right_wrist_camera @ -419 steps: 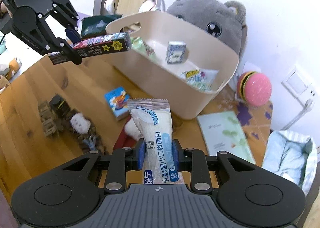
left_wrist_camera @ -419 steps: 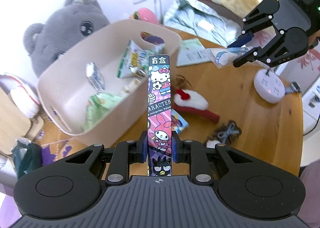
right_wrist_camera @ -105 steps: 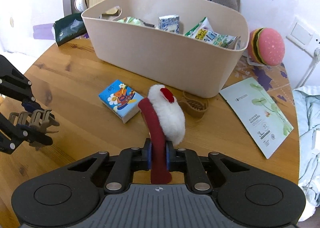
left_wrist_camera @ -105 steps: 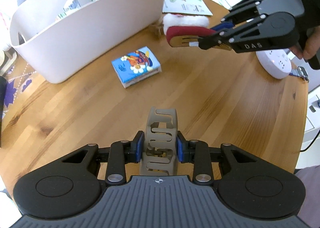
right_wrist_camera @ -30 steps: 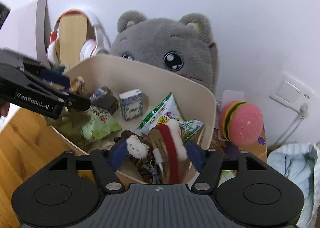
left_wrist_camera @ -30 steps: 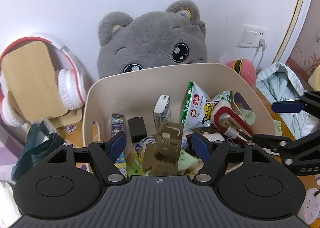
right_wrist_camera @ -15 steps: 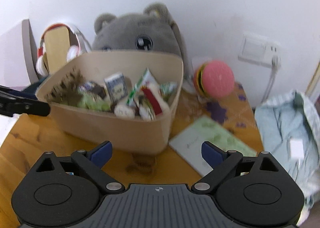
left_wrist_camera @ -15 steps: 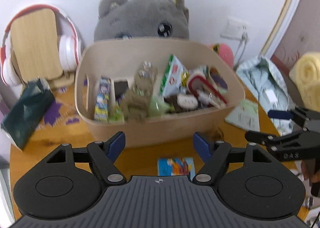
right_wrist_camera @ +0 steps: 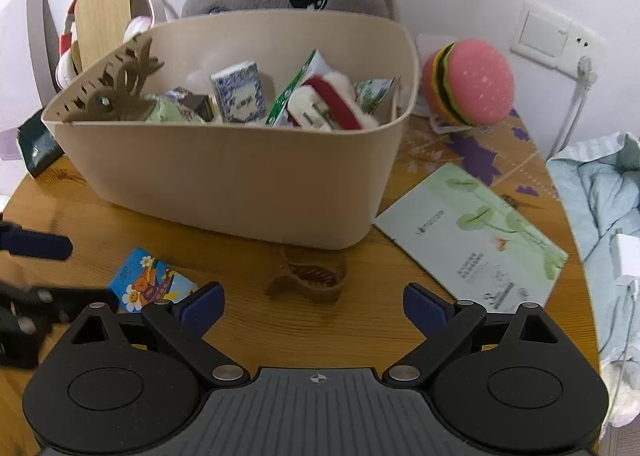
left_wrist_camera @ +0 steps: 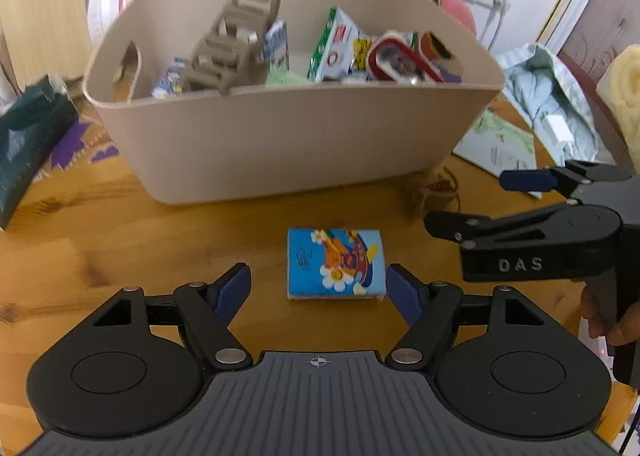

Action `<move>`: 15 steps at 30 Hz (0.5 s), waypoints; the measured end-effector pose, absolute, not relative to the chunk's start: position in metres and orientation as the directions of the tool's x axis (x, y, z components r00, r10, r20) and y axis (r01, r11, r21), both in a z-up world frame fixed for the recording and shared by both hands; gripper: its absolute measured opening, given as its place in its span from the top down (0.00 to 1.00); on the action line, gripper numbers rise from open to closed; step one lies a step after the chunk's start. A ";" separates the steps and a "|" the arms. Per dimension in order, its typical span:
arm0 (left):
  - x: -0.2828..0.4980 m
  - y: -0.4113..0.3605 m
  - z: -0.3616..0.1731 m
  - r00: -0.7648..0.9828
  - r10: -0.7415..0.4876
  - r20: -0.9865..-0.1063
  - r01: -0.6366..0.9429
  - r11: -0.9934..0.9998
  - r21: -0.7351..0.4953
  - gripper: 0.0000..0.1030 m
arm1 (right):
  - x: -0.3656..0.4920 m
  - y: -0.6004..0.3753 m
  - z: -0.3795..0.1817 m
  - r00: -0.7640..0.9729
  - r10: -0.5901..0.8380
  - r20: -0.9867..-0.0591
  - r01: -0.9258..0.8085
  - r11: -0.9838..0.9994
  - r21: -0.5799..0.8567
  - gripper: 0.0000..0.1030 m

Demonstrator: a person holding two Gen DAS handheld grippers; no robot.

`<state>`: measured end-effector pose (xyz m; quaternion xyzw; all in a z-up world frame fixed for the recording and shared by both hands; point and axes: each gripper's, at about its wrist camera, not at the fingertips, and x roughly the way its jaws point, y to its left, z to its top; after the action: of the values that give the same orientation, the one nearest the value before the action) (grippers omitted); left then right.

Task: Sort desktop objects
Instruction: 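Move both grippers back down to the blue tissue pack and brown clip, then grasp the blue tissue pack with left gripper while right grasps the small brown claw clip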

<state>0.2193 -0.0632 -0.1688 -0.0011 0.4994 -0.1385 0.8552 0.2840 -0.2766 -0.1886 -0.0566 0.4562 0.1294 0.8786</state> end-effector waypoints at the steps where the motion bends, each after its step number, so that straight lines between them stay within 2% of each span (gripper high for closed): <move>1: 0.219 -0.064 -0.172 0.458 -0.237 -0.857 0.236 0.962 -0.140 0.26 | 0.286 -0.275 -0.191 0.545 0.173 -0.820 -0.277 0.961 0.019 0.05; 15: 0.232 -0.075 -0.198 0.434 -0.256 -0.864 0.231 0.958 -0.168 0.26 | 0.302 -0.275 -0.213 0.531 0.152 -0.834 -0.250 0.968 0.017 0.05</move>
<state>0.2316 -0.0747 -0.1981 -0.0125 0.5121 -0.1437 0.8467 0.3016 -0.2749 -0.2128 -0.0521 0.4706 0.1149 0.8733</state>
